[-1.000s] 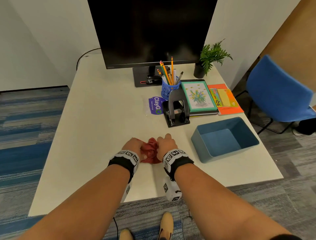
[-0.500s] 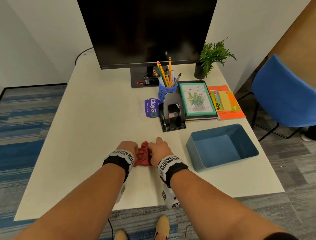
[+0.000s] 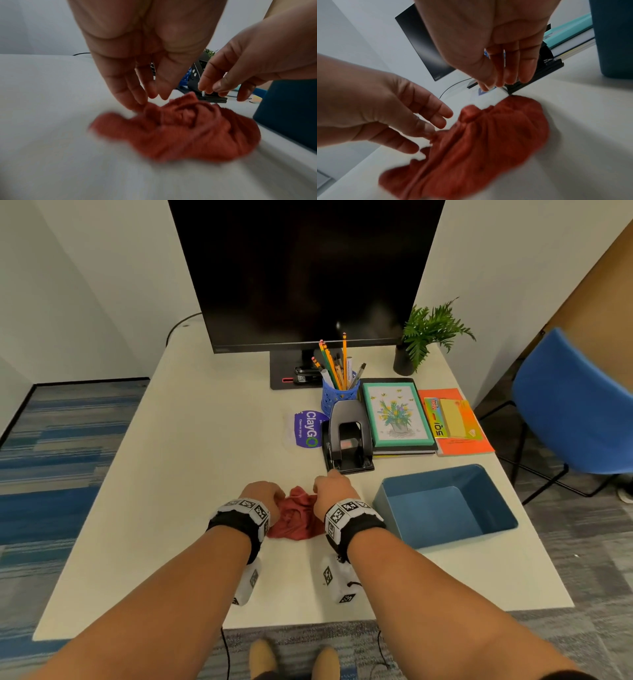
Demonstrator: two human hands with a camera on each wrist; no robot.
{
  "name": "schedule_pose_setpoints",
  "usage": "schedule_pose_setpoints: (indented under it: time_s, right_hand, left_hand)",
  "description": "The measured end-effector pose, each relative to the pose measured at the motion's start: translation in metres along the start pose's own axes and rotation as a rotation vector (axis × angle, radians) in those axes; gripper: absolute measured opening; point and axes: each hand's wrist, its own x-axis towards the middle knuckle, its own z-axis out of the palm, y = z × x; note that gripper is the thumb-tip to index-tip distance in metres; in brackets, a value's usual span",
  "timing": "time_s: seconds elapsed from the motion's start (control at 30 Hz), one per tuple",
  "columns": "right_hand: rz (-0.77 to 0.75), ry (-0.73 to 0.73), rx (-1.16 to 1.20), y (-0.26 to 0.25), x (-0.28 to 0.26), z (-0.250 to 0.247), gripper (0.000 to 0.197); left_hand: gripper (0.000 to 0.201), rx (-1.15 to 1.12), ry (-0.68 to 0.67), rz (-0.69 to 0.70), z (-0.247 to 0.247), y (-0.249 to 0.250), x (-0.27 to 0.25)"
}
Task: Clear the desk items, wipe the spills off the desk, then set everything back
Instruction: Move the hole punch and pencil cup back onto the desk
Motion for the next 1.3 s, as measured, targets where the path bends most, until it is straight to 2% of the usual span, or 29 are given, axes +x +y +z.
schedule_pose_setpoints:
  time_s: [0.3,0.57,0.73,0.83,0.9,1.07,1.13,1.3]
  right_hand:
    - [0.097,0.069,0.013,-0.007,0.023,-0.049,0.038]
    - [0.215,0.225,0.095,0.0,0.038,-0.075,0.04]
    - [0.295,0.301,0.127,0.017,0.056,-0.093,0.056]
    - [0.332,0.262,0.137,0.028,0.071,-0.103,0.07]
    - [0.351,0.211,0.137,0.034,0.078,-0.106,0.073]
    - [0.368,0.082,0.13,0.046,0.097,-0.108,0.059]
    - [0.351,0.049,0.132,0.049,0.101,-0.107,0.052]
    - [0.298,0.004,0.197,0.054,0.107,-0.11,0.049]
  left_hand:
    - [0.042,-0.074,0.068,0.102,-0.041,0.007,0.03]
    - [0.039,-0.111,0.09,0.14,-0.059,0.019,0.053]
    - [0.042,-0.13,0.076,0.133,-0.065,0.039,0.067]
    - [0.044,-0.155,0.059,0.107,-0.069,0.055,0.076]
    - [0.047,-0.15,0.031,0.095,-0.067,0.064,0.082]
    - [0.054,-0.114,-0.011,0.076,-0.059,0.085,0.095]
    - [0.049,-0.095,-0.012,0.067,-0.055,0.092,0.1]
    - [0.036,-0.126,-0.01,0.032,-0.05,0.103,0.103]
